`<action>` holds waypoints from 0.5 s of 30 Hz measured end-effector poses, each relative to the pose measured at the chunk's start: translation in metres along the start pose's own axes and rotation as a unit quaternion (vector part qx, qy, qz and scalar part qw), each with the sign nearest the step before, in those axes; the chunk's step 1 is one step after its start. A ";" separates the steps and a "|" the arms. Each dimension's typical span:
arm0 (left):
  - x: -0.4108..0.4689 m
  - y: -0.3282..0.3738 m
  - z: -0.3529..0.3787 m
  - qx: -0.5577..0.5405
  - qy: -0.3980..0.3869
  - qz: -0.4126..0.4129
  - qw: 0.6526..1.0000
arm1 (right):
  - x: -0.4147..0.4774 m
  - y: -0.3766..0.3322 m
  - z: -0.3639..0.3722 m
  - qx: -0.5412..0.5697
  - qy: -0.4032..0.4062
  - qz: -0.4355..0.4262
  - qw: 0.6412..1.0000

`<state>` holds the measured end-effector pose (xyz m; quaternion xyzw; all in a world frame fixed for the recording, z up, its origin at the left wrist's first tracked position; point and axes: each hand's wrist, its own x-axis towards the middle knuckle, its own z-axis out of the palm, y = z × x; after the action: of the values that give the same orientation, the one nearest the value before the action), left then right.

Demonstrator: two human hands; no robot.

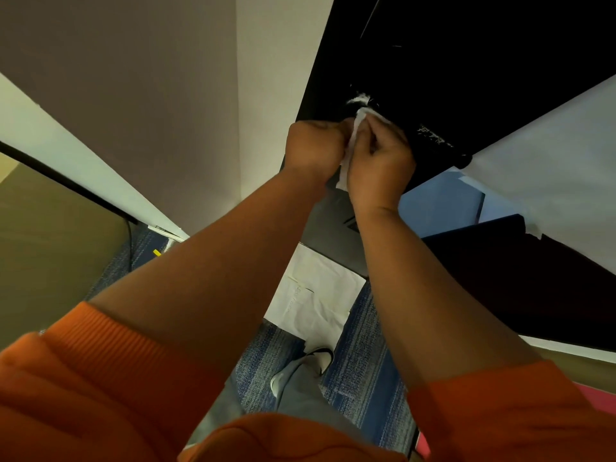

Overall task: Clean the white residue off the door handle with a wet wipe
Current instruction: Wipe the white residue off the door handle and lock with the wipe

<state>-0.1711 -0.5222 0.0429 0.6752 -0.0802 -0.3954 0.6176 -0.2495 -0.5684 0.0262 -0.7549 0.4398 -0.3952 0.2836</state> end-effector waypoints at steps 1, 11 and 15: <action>0.000 0.001 0.000 0.001 0.002 -0.001 1.000 | 0.000 0.003 -0.002 -0.009 -0.002 -0.007 1.000; 0.002 0.001 -0.002 0.030 0.000 0.008 1.000 | 0.021 -0.004 -0.023 -0.172 -0.153 -0.083 0.970; 0.007 -0.003 -0.003 0.039 0.002 0.014 0.999 | 0.026 -0.014 -0.023 -0.207 -0.219 -0.064 0.951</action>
<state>-0.1661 -0.5232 0.0367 0.6983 -0.1037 -0.3814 0.5967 -0.2547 -0.5874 0.0582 -0.8915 0.3901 -0.1381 0.1843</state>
